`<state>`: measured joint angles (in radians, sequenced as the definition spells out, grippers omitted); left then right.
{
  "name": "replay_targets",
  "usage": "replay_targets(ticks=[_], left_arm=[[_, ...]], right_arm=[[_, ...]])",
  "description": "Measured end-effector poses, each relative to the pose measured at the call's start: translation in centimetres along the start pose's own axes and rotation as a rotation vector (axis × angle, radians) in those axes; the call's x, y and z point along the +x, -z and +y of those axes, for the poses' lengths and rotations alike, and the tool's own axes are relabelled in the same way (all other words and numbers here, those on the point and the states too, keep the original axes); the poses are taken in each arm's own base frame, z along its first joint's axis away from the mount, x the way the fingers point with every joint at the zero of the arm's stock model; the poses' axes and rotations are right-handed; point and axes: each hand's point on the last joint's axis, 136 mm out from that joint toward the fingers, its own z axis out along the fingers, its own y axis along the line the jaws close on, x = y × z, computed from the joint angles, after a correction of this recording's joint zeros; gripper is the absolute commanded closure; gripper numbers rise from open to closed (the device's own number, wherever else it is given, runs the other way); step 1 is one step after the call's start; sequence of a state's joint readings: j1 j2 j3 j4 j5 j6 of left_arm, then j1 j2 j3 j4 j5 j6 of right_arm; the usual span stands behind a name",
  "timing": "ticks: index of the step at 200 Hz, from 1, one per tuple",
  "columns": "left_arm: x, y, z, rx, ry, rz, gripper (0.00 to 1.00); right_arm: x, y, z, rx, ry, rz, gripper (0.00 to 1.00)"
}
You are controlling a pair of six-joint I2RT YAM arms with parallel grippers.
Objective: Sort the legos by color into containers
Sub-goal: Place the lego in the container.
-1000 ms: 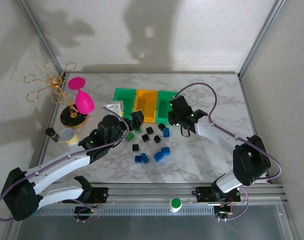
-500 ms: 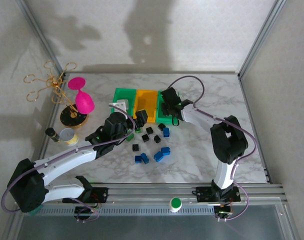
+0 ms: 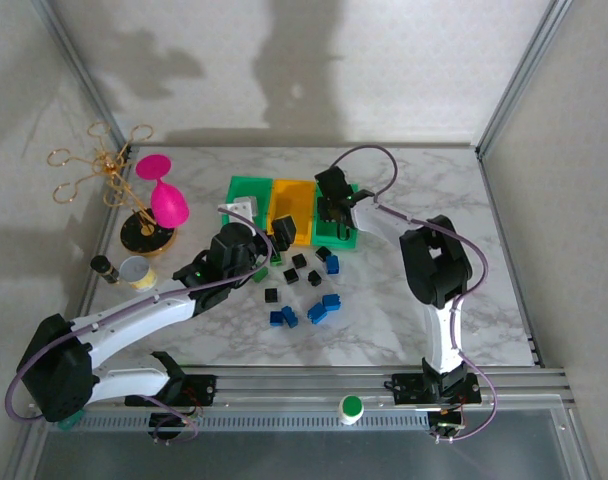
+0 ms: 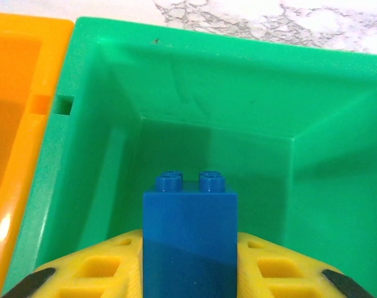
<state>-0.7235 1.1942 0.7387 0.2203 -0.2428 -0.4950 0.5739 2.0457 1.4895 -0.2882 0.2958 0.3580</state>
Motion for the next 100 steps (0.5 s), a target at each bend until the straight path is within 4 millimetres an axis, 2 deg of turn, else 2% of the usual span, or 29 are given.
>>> replay_targets(ticks=[42, 100], left_arm=[[-0.06, -0.02, 0.15, -0.008, 0.0, -0.005, 0.01], [0.08, -0.23, 0.24, -0.013, -0.001, -0.004, 0.01]], right_arm=[[0.19, -0.28, -0.09, 0.006, 0.008, 0.004, 0.59], [-0.13, -0.28, -0.35, 0.019, 0.005, -0.009, 0.6]])
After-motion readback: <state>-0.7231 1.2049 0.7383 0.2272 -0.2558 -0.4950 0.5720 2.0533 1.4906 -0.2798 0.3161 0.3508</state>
